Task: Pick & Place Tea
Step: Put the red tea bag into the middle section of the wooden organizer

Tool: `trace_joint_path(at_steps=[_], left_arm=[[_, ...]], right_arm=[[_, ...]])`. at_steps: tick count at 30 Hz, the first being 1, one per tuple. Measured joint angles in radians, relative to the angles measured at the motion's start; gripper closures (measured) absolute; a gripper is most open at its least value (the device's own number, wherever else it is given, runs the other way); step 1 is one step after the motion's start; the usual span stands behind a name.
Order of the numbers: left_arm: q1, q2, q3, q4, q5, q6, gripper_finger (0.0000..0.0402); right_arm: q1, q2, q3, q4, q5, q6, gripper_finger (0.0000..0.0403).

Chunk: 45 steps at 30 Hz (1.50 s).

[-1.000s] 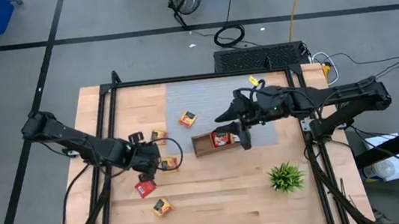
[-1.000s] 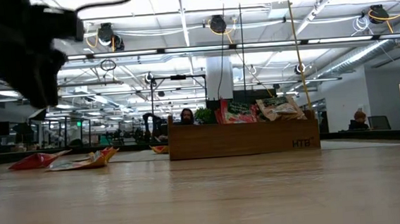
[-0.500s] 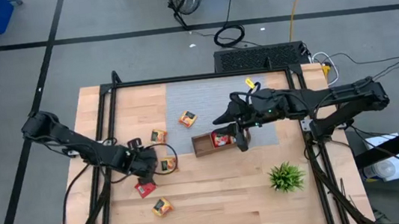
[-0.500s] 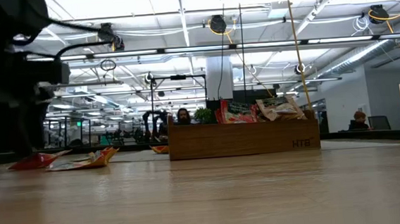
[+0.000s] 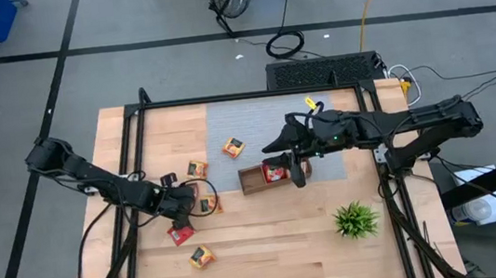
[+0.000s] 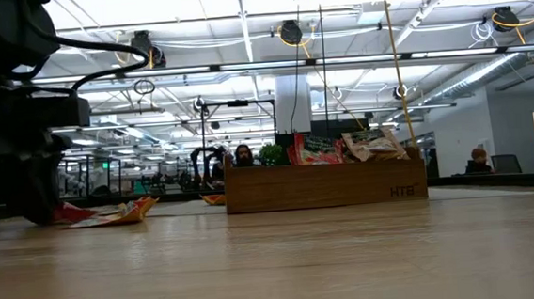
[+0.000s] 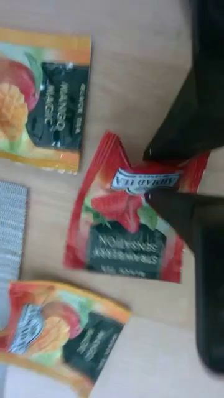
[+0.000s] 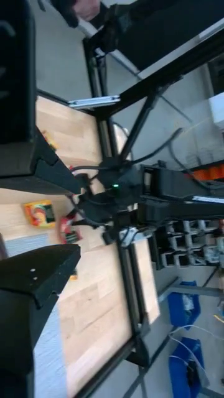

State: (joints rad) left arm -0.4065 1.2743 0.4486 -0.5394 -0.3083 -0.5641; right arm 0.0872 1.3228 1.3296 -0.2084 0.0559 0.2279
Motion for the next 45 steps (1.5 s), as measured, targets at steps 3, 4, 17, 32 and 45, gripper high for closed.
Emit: trace_joint_path(at_steps=[3,4,17,32,45], left_arm=[[0.0,0.0,0.0,-0.001,-0.002,0.002,0.0377],[0.0,0.0,0.002,-0.008,0.0,-0.007,0.0382],[0.006,0.003,0.357,-0.386,-0.137,0.105,0.0384],[0.024,0.002,0.799,-0.504,-0.444,0.671,0.0384],[0.088,0.109,1.006,-0.413,-0.507,1.131,0.0384]], right_arm=[[0.0,0.0,0.0,0.013,-0.002,0.041,0.0275],[0.0,0.0,0.0,0.013,-0.002,0.07,0.0275],[-0.052,0.0,0.0,-0.021,-0.004,0.319,0.0265],[-0.115,0.0,0.0,-0.049,-0.086,0.361,0.0273],[-0.142,0.0,0.0,-0.05,-0.123,0.415,0.0238]])
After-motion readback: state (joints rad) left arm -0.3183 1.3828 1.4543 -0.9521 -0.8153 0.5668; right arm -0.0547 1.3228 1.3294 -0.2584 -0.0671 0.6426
